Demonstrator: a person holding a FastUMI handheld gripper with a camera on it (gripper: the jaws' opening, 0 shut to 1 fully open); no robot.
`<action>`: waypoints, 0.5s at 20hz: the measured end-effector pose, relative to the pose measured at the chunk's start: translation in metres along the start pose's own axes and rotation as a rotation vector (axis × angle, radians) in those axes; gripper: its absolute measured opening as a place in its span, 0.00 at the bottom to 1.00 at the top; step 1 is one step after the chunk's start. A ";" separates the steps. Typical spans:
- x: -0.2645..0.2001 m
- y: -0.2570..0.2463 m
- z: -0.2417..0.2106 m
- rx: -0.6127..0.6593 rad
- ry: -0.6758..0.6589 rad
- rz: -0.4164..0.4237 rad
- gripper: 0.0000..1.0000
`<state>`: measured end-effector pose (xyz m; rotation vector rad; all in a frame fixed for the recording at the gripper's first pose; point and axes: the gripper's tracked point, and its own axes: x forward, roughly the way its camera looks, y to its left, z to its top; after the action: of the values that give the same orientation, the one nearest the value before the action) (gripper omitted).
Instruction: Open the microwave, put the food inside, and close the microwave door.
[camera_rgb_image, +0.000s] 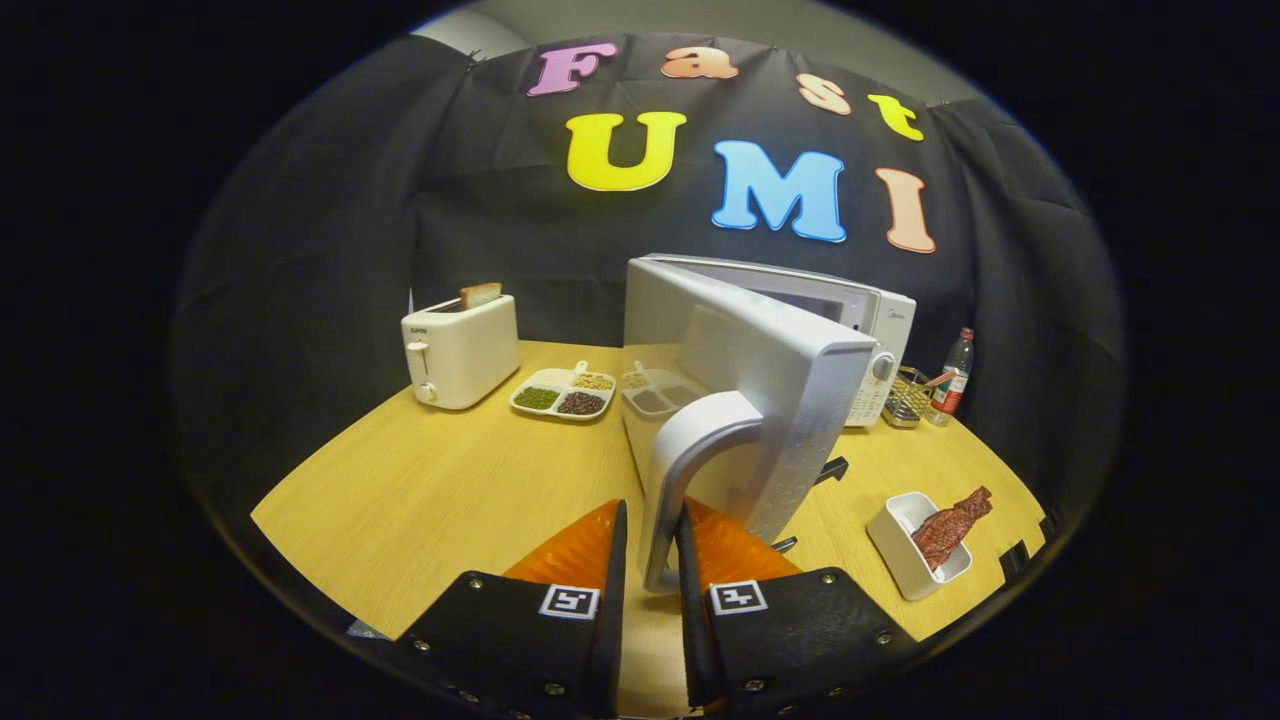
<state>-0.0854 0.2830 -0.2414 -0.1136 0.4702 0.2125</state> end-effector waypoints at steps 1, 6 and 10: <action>-0.002 0.009 -0.001 -0.008 0.004 0.019 0.26; -0.014 0.046 0.000 -0.023 0.030 0.186 0.28; -0.044 0.071 0.023 0.076 0.035 0.418 0.44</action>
<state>-0.1295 0.3476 -0.2049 0.0578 0.5337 0.6025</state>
